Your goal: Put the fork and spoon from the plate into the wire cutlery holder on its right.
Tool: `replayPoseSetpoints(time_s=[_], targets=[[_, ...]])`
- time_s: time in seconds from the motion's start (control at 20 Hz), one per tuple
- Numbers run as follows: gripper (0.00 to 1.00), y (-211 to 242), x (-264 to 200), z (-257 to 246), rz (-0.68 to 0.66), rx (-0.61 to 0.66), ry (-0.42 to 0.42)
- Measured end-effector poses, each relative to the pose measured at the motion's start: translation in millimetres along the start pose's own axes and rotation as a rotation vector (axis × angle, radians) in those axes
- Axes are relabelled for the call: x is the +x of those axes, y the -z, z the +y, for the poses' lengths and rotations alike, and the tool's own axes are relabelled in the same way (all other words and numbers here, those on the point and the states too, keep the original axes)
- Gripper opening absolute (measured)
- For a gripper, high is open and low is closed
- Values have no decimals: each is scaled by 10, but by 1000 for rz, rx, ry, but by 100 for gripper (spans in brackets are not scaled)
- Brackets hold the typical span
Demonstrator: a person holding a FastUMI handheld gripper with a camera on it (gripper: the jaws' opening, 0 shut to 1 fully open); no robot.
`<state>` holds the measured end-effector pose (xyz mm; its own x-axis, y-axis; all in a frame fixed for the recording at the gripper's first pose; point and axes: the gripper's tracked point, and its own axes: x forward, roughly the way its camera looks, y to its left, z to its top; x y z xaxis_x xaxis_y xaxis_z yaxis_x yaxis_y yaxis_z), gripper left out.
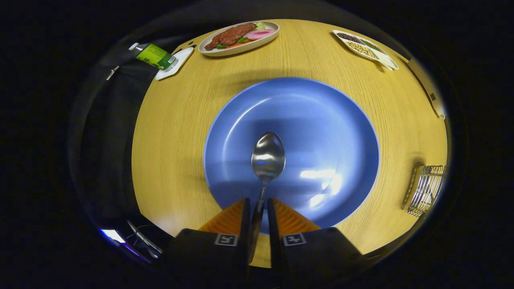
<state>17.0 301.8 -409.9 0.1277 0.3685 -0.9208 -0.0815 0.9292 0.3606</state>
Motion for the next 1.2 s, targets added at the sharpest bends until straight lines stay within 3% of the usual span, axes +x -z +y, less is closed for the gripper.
replayPoseSetpoints(time_s=[0.05, 0.15, 0.35, 0.7, 0.95, 1.2], targets=[[11, -49, -52, -11, -8, 17, -13], [9, -95, -141, -10, -26, 41, -52], [8, -192, -536, -10, -60, 91, -175], [8, -254, -1438, -428, -125, 104, -285], [8, -231, -2134, -1028, -155, 31, -263], [8, -110, -2532, -1680, -127, 16, -222]])
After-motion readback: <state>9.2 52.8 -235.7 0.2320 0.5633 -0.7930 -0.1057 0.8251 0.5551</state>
